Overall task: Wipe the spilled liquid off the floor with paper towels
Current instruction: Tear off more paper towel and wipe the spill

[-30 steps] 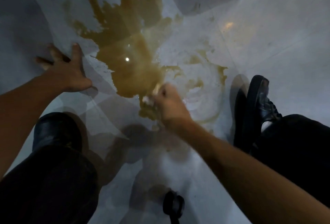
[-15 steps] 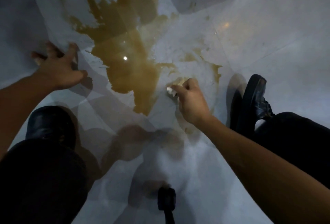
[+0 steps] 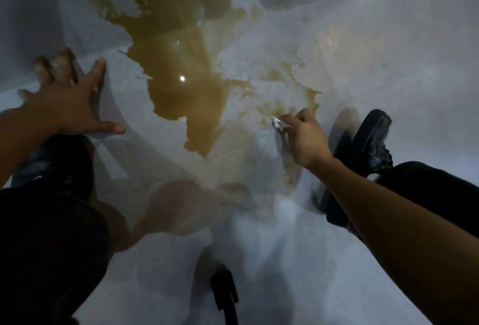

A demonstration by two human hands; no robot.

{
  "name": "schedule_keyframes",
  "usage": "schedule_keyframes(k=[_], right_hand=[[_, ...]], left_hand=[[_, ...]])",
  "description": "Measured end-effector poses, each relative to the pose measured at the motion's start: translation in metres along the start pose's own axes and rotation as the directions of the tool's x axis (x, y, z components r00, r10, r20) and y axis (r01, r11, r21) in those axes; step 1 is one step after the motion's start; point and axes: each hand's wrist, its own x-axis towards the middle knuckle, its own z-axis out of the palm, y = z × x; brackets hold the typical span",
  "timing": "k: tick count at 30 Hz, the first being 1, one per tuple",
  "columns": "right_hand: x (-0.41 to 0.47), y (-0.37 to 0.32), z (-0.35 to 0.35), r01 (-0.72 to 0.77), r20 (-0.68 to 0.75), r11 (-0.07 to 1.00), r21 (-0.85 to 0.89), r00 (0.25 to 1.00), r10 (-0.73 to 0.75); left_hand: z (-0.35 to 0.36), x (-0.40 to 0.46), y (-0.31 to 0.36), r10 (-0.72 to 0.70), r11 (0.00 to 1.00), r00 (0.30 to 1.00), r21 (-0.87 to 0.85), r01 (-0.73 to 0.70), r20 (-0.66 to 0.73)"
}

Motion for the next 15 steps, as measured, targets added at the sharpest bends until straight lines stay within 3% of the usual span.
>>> schedule_keyframes(k=[1,4,6,8,10,11,12,15], right_hand=[[0.0,-0.003,-0.005,0.008,-0.001,1.0,0.015,1.0,-0.008],[-0.039,-0.021,-0.001,0.149,0.206,0.989,0.01,0.967,-0.147],[-0.074,-0.022,0.01,0.297,0.363,0.95,0.092,0.879,-0.31],[-0.088,-0.014,0.011,0.423,0.496,0.906,-0.006,0.788,-0.365],[-0.074,-0.004,0.005,0.389,0.425,0.92,-0.035,0.839,-0.339],[-0.055,0.001,0.0,0.304,0.358,0.95,-0.072,0.897,-0.26],[-0.035,0.006,-0.005,0.334,0.263,0.932,-0.143,0.92,-0.29],[0.035,0.014,-0.02,0.038,0.027,0.999,-0.003,0.999,-0.038]], left_hand=[[0.001,0.001,0.0,0.011,1.0,1.0,-0.001,-0.011,-0.023],[0.005,0.007,-0.005,0.023,0.999,0.999,-0.044,-0.025,-0.037],[0.009,0.008,-0.007,0.017,0.999,0.999,-0.035,-0.019,-0.046],[0.01,0.009,-0.008,-0.006,0.999,0.999,-0.041,0.004,-0.049],[0.013,0.009,-0.009,-0.01,0.999,0.998,-0.047,0.007,-0.063],[0.014,0.009,-0.01,-0.007,0.999,0.998,-0.037,0.004,-0.064],[0.014,0.01,-0.01,-0.001,1.0,0.998,-0.025,-0.001,-0.062],[0.013,0.009,-0.008,-0.02,0.999,0.999,-0.039,0.019,-0.043]])
